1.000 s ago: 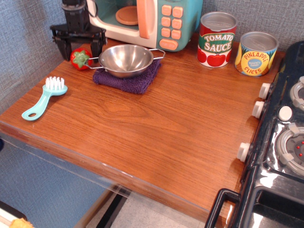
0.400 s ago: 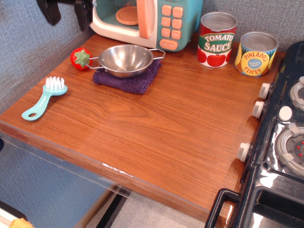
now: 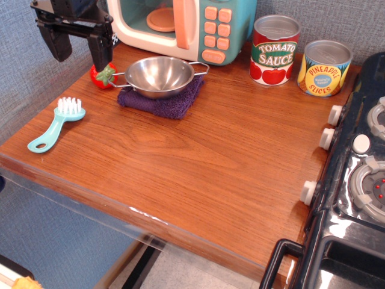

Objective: Move the strawberry over between the silver bowl and the wall.

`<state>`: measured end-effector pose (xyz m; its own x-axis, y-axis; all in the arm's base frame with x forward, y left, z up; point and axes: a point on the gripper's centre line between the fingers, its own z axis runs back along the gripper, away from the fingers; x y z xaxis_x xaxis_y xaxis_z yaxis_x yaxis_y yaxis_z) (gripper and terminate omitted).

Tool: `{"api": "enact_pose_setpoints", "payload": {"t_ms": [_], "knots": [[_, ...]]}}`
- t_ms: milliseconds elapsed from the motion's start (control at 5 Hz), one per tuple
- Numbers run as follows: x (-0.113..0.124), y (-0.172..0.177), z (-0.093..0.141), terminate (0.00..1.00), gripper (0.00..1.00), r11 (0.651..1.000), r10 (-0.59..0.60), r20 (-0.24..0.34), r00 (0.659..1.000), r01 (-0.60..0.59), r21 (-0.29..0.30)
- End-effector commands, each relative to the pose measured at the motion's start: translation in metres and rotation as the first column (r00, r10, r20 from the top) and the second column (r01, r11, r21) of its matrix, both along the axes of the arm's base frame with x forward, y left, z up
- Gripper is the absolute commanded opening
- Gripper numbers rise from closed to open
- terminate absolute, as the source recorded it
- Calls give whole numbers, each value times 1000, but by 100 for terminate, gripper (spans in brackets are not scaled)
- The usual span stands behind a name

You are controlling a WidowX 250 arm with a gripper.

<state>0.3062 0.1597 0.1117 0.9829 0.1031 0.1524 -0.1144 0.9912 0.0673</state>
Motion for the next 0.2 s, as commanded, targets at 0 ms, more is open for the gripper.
{"api": "enact_pose_setpoints", "payload": {"t_ms": [0], "knots": [[-7,7,25,100,100,1000,-6,54,999,4,31]]}}
